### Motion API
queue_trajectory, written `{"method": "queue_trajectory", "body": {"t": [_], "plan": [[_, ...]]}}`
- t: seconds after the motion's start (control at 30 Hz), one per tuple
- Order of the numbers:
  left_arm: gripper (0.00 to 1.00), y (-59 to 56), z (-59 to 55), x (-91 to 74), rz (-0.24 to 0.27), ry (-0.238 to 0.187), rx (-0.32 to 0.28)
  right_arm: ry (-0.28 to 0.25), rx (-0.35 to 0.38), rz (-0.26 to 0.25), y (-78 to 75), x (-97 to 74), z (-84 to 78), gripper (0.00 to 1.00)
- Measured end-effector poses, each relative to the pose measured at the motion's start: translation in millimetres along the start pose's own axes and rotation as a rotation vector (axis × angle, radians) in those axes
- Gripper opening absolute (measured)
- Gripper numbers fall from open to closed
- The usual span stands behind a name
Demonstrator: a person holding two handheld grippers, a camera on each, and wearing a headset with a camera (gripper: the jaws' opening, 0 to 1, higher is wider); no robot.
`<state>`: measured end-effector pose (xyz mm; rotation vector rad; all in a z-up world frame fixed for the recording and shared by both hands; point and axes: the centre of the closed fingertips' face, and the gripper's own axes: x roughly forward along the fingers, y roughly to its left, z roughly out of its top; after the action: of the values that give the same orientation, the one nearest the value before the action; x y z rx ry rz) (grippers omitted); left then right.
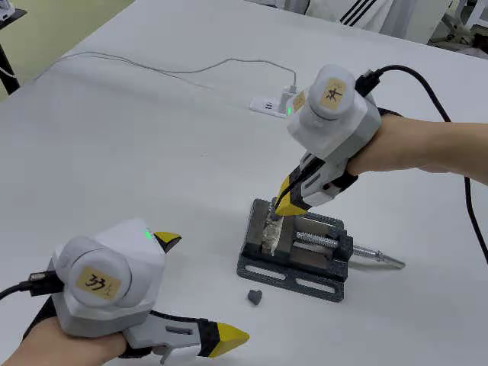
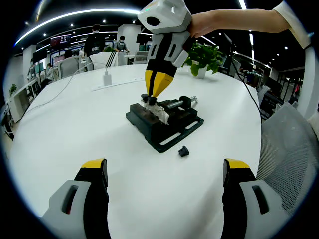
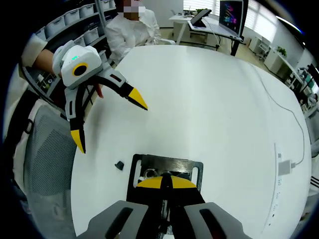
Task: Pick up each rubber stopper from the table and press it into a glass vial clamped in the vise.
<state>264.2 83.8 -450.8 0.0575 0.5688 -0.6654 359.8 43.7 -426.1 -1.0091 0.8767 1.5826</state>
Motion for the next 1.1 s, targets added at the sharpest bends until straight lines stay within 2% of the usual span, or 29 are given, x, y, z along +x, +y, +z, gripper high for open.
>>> {"method": "queue_trajectory", "body": {"t": [0.5,0.7,0.87,1.1], "plan": [[0.95,-1.4,-1.8,3.5,-0.008,0.0,-0.006,0.006,-0.002,0.004,1.3,0.8,-1.3,0.0],[0.95,-1.8,-3.6,4.0,-0.009,0.003,-0.01,0.036,-0.019,0.012,-0.6,2.7,0.1,0.0],[0.95,-1.8,-2.1,6.2,-0.009,-0.003,-0.012,0.055,-0.029,0.007,1.9,2.7,-0.8,0.0],[0.95,-0.1,0.2,8.5,-0.01,-0.009,-0.014,0.051,-0.025,-0.008,6.9,2.1,-0.2,0.0]]}}
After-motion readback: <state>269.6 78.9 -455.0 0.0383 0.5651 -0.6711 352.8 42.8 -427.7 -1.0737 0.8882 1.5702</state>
